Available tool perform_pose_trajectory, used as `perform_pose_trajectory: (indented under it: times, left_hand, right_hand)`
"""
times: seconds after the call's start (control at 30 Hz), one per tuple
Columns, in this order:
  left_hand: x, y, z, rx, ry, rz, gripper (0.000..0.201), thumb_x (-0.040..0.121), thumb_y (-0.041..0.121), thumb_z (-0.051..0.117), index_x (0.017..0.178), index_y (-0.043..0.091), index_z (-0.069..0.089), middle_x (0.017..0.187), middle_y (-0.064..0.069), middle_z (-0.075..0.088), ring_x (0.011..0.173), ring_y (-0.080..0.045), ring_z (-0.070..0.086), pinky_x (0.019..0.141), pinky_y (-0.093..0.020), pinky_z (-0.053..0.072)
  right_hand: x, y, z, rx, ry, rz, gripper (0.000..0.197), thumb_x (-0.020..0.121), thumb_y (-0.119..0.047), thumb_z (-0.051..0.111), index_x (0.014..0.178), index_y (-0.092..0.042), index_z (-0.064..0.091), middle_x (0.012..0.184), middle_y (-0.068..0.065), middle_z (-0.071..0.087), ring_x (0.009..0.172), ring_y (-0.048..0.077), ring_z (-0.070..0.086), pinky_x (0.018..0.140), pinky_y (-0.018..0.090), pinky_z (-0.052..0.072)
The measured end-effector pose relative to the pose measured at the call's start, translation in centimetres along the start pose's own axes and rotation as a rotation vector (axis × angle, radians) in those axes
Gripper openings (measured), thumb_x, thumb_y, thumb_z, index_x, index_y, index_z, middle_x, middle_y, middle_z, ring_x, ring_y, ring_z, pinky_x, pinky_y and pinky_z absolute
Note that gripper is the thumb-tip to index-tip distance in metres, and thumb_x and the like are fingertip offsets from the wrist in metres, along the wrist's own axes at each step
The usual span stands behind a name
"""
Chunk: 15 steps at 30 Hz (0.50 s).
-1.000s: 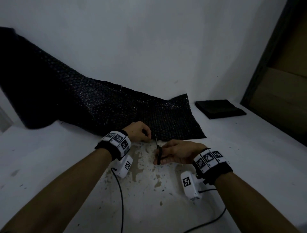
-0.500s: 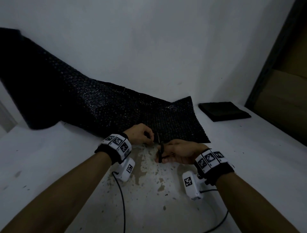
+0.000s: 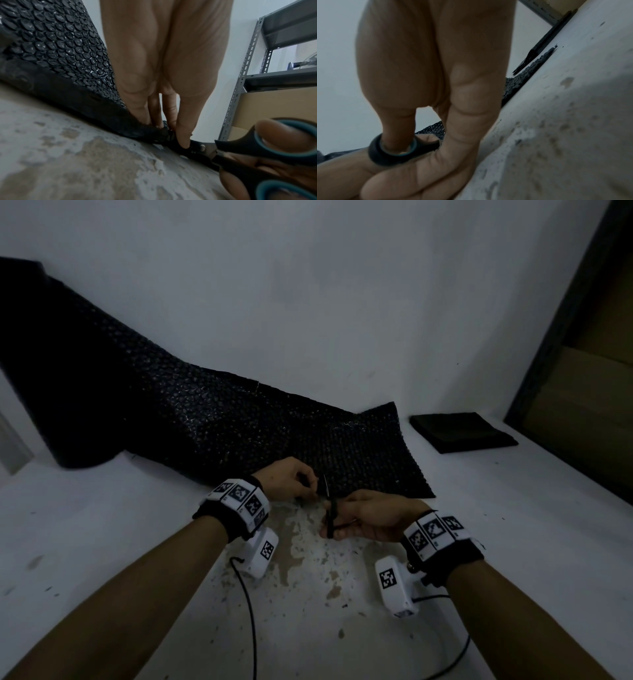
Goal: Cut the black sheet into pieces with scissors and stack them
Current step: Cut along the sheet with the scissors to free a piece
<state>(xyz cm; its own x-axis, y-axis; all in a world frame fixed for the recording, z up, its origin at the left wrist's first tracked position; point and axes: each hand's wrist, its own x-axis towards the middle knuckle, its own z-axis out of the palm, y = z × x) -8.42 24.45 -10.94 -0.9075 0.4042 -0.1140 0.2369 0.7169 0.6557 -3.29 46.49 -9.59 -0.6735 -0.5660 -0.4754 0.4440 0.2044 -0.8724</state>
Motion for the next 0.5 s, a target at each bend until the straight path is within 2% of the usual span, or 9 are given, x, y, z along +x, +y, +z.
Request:
perform_pose_trajectory:
  times: [0.1,0.2,0.33,0.43,0.5]
  left_hand:
    - [-0.01,-0.09,0.01,-0.017,-0.004,-0.003,0.014,0.082,0.031,0.077,0.069,0.034,0.071,0.099,-0.001,0.073,0.113,-0.024,0.064,0.094,-0.048,0.054]
    - [0.14,-0.21,0.06,-0.024,-0.008,0.004,0.019,0.086,0.026,0.076,0.068,0.031,0.072,0.102,0.001,0.073,0.116,-0.019,0.062,0.096,-0.047,0.052]
    - [0.27,-0.58,0.15,-0.033,-0.011,-0.003,0.014,0.087,0.024,0.075,0.073,0.024,0.074,0.107,0.005,0.071,0.119,-0.012,0.059,0.099,-0.046,0.050]
    - [0.39,-0.72,0.23,-0.035,0.009,-0.011,0.015,0.086,0.027,0.076,0.072,0.028,0.073,0.104,0.006,0.071,0.114,-0.014,0.062,0.096,-0.046,0.053]
    - [0.43,-0.61,0.17,-0.035,0.016,-0.021,0.017,0.087,0.025,0.074,0.072,0.029,0.072,0.100,0.001,0.071,0.106,-0.019,0.065,0.092,-0.047,0.055]
  right_hand:
    - [0.09,-0.05,0.19,-0.012,-0.016,0.000,0.024,0.105,-0.011,0.046,0.117,0.004,0.060,0.105,0.020,0.072,0.095,0.018,0.072,0.083,0.024,0.058]
    - [0.13,0.31,0.15,-0.018,-0.034,-0.030,0.019,0.104,-0.009,0.047,0.103,0.001,0.064,0.094,0.015,0.074,0.088,0.017,0.073,0.076,0.022,0.057]
    - [0.16,0.83,0.05,-0.011,-0.002,-0.049,0.019,0.103,-0.009,0.051,0.105,0.004,0.064,0.097,0.018,0.071,0.087,0.017,0.073,0.074,0.021,0.057]
    - [-0.36,0.71,0.23,-0.047,0.014,-0.028,0.031,0.103,-0.024,0.052,0.104,0.004,0.066,0.099,0.017,0.073,0.087,0.014,0.072,0.076,0.020,0.057]
    - [-0.66,0.45,0.38,-0.052,-0.001,-0.018,0.044,0.100,-0.036,0.053,0.104,0.005,0.068,0.100,0.019,0.074,0.087,0.014,0.073,0.077,0.020,0.056]
